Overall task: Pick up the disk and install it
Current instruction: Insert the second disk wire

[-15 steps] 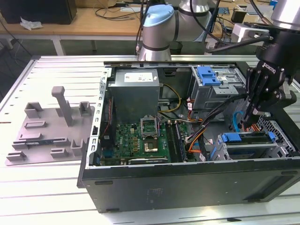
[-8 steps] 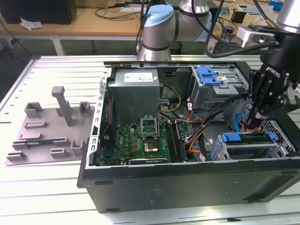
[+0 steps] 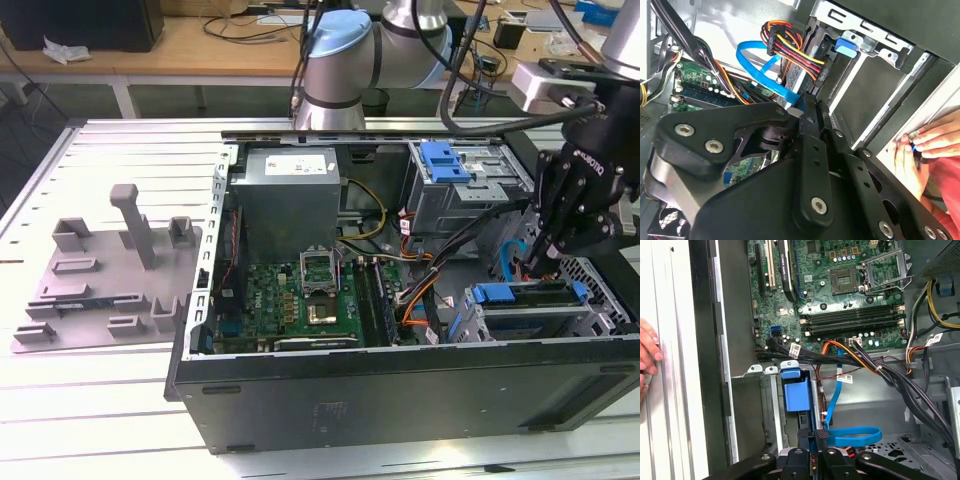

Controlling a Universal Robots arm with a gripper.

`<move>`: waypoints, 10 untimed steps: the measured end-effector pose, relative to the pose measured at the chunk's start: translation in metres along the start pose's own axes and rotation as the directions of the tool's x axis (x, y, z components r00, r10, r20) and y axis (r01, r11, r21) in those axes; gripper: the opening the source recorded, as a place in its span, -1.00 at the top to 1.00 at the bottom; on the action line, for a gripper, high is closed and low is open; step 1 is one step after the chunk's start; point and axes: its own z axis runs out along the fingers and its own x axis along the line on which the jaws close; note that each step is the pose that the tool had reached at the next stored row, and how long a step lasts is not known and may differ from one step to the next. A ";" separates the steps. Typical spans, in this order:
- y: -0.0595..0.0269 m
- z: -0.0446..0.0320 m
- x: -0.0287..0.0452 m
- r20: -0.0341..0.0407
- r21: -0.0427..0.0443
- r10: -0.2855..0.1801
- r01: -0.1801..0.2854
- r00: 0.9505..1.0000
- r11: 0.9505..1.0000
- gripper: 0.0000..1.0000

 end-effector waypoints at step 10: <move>-0.0014 0.0017 0.0068 0.011 -0.001 -0.004 0.004 1.000 1.000 0.68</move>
